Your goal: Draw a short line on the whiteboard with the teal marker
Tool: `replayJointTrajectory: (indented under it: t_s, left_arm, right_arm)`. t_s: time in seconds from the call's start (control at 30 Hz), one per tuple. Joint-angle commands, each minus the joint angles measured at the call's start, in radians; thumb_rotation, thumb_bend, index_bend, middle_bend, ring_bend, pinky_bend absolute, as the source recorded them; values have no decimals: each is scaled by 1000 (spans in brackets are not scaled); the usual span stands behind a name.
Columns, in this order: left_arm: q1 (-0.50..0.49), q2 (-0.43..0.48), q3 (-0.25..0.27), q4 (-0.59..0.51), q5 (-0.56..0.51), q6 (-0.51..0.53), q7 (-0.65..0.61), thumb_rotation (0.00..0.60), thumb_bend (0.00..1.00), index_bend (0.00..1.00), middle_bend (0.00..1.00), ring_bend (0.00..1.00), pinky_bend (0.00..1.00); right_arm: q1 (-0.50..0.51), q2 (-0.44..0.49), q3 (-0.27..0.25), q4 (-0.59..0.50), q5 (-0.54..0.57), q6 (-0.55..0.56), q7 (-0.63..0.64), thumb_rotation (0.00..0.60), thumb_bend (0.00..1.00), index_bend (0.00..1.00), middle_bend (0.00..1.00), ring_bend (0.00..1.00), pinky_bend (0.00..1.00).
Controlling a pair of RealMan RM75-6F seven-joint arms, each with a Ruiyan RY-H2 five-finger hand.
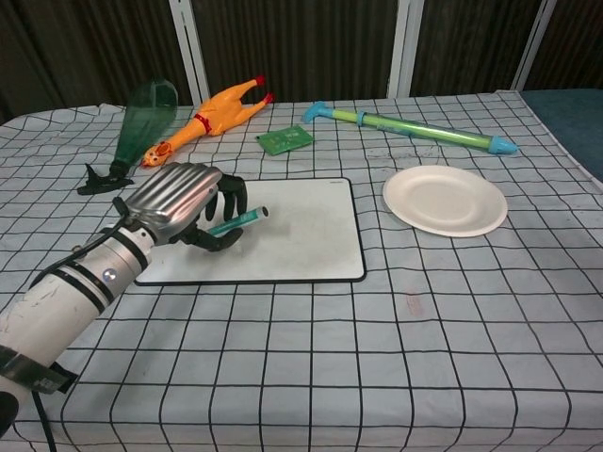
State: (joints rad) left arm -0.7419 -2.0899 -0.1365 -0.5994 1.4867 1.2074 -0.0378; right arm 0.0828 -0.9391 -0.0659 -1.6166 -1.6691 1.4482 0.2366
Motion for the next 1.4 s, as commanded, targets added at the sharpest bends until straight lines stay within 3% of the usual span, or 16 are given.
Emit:
replayJointTrajectory:
  t_s: [0.03,0.33,0.6,0.73,0.9,1.1,1.4]
  left_arm:
    - [4,4,1,5,-1,3,-8,600,552,783,810,583,656]
    - [15,30,3,-35,21,75,-12,600,552,783,810,584,656]
    - [53,154,-8,-72,27,156,82,600,550,782,810,583,655]
    - [86,211,-3,36,-15,80,107,600,530,771,801,577,641]
    - [119,207,-17,187,-92,-85,93,600,521,750,772,548,595]
    - [140,177,7,267,-86,-124,54,600,508,721,750,514,515]
    - [142,172,53,269,-50,-159,83,600,395,441,470,288,366]
  right_arm:
    - [0,0,0,0,1,0,0,600,269,0,0,0,5]
    - [-3,0,1,0,-1,8,5,600,269,0,0,0,6]
    - [-5,2,-3,2,-10,11,10,600,269,0,0,0,6]
    - [-5,2,-6,4,-17,13,9,600,269,0,0,0,6]
    - [-3,-2,-8,-1,-20,7,-8,600,269,0,0,0,6]
    - [2,-8,-2,-8,-4,-9,-33,600,269,0,0,0,6]
    - [1,-8,-2,-12,-1,-9,-41,600,269,0,0,0,6]
